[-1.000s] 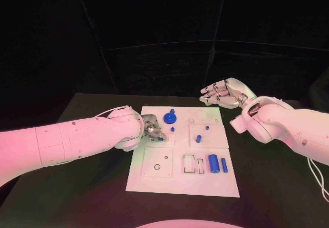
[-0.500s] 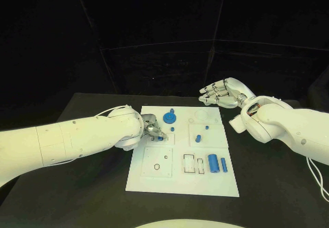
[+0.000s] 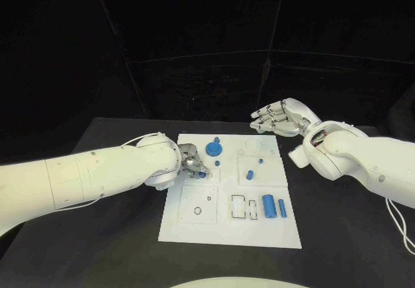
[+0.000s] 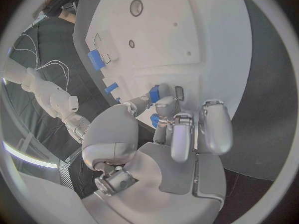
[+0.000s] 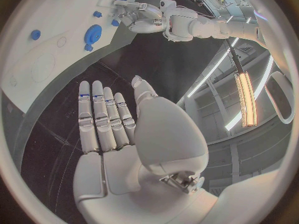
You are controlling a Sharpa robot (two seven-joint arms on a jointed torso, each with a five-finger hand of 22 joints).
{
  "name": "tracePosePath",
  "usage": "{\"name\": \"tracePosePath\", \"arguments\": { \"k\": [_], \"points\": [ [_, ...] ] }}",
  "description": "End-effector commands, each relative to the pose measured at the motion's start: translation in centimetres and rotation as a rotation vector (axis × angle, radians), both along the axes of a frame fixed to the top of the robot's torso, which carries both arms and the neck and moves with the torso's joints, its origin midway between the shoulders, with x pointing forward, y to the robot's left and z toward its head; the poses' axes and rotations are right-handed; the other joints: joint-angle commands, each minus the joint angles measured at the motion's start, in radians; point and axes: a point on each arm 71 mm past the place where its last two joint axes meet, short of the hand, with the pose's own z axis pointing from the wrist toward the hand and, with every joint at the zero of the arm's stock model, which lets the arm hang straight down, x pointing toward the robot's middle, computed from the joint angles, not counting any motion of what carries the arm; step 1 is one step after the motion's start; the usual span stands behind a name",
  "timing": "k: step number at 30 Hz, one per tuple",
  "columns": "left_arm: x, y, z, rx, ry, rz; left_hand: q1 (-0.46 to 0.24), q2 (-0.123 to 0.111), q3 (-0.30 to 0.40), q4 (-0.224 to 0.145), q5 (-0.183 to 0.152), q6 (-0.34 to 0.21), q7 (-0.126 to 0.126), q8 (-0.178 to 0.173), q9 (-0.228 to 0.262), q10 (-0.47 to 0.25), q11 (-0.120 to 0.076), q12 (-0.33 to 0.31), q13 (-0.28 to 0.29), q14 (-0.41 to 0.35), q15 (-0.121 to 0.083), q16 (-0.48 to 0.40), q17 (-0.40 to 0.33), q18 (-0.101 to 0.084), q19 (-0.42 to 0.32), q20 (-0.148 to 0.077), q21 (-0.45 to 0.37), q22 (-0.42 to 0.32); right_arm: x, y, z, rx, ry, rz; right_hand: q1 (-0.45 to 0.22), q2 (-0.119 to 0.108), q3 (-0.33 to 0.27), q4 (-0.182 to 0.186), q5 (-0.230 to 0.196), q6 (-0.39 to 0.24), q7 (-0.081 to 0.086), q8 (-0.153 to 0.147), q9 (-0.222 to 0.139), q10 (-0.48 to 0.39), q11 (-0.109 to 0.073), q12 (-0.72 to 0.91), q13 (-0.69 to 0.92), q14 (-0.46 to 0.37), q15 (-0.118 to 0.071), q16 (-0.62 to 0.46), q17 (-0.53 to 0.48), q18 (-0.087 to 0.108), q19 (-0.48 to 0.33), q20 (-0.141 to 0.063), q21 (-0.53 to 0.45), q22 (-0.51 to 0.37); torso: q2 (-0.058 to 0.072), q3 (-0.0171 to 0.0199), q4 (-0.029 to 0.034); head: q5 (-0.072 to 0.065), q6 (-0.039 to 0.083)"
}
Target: Assemble the parts on the task board
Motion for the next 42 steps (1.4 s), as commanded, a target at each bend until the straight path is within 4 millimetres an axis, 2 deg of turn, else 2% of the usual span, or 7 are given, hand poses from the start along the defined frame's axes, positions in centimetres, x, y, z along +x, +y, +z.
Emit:
{"name": "tracePosePath", "arguments": {
  "k": [1,6,15,18,25,42],
  "points": [
    [-0.20,-0.04,-0.44,0.004,0.030,-0.006,0.004,0.007,0.003,-0.002,0.006,-0.002,-0.003,-0.003,-0.003,0.006,-0.002,0.006,0.001,0.104,-0.007,0.003,0.263,-0.008,0.005,-0.005,0.001,0.002,-0.01,0.14,0.11,-0.001,-0.002,0.011,-0.005,0.008,0.000,-0.003,0.004,-0.007,0.024,0.005,0.001,-0.009,-0.001,0.003,-0.001,-0.003,0.004,-0.007,-0.001,0.012,0.007,-0.002,-0.003,-0.001,0.000,0.0009,0.0003,0.000,0.000],
    [-0.13,-0.01,-0.46,0.002,0.033,-0.003,-0.031,0.005,-0.008,0.019,0.005,0.007,-0.002,-0.002,-0.003,0.011,-0.001,0.011,0.007,0.104,-0.006,0.003,0.263,-0.008,0.005,-0.005,0.002,0.005,0.00,0.17,0.10,-0.001,0.000,0.013,-0.006,0.008,0.000,-0.004,0.004,-0.007,0.024,0.005,0.001,-0.009,-0.001,0.003,-0.001,-0.004,0.004,-0.007,-0.002,0.012,0.007,-0.002,-0.004,-0.001,0.000,0.0009,0.0005,-0.001,-0.001],
    [-0.09,0.02,-0.48,0.000,0.035,-0.003,-0.064,-0.031,-0.044,0.025,0.004,0.012,-0.004,-0.003,-0.003,0.013,-0.002,0.012,0.009,0.104,-0.008,0.003,0.263,-0.008,0.005,-0.007,0.002,0.006,0.00,0.16,0.08,-0.002,0.001,0.014,-0.006,0.008,0.000,-0.004,0.004,-0.007,0.024,0.005,0.001,-0.010,-0.001,0.003,-0.001,-0.004,0.004,-0.007,-0.002,0.012,0.007,-0.002,-0.004,-0.002,0.000,0.0003,0.0004,-0.003,-0.001],
    [-0.06,0.04,-0.48,0.000,0.035,-0.002,-0.072,-0.036,-0.054,0.028,0.004,0.013,-0.004,-0.003,-0.003,0.013,-0.003,0.012,0.009,0.104,-0.008,0.003,0.263,-0.008,0.005,-0.007,0.002,0.007,0.00,0.17,0.08,-0.002,0.002,0.014,-0.006,0.008,0.000,-0.004,0.004,-0.007,0.024,0.005,0.001,-0.010,-0.001,0.003,-0.001,-0.004,0.004,-0.007,-0.002,0.012,0.007,-0.002,-0.004,-0.002,0.000,0.0005,0.0005,-0.003,-0.001],
    [0.00,0.11,-0.48,-0.002,0.032,0.001,-0.110,-0.056,-0.104,0.051,0.004,0.019,-0.005,-0.004,-0.004,0.016,-0.003,0.015,0.013,0.104,-0.008,0.003,0.263,-0.009,0.005,-0.008,0.002,0.009,0.01,0.18,0.07,-0.002,0.002,0.015,-0.006,0.008,-0.001,-0.004,0.004,-0.007,0.024,0.005,0.001,-0.010,-0.001,0.003,-0.002,-0.004,0.004,-0.007,-0.002,0.012,0.007,-0.002,-0.005,-0.002,0.000,-0.0001,0.0003,-0.004,-0.001],
    [-0.08,0.14,-0.27,-0.019,0.013,0.009,-0.133,-0.078,-0.175,0.074,0.004,0.024,-0.007,-0.007,-0.005,0.018,-0.005,0.017,0.016,0.104,-0.010,0.003,0.263,-0.009,0.006,-0.010,0.002,0.011,0.02,0.19,0.05,-0.003,0.003,0.017,-0.006,0.008,-0.001,-0.004,0.004,-0.007,0.024,0.005,0.001,-0.010,-0.001,0.003,-0.002,-0.004,0.004,-0.007,-0.002,0.012,0.007,-0.002,-0.005,-0.002,-0.001,0.0002,0.0007,-0.005,0.001]
  ]
}}
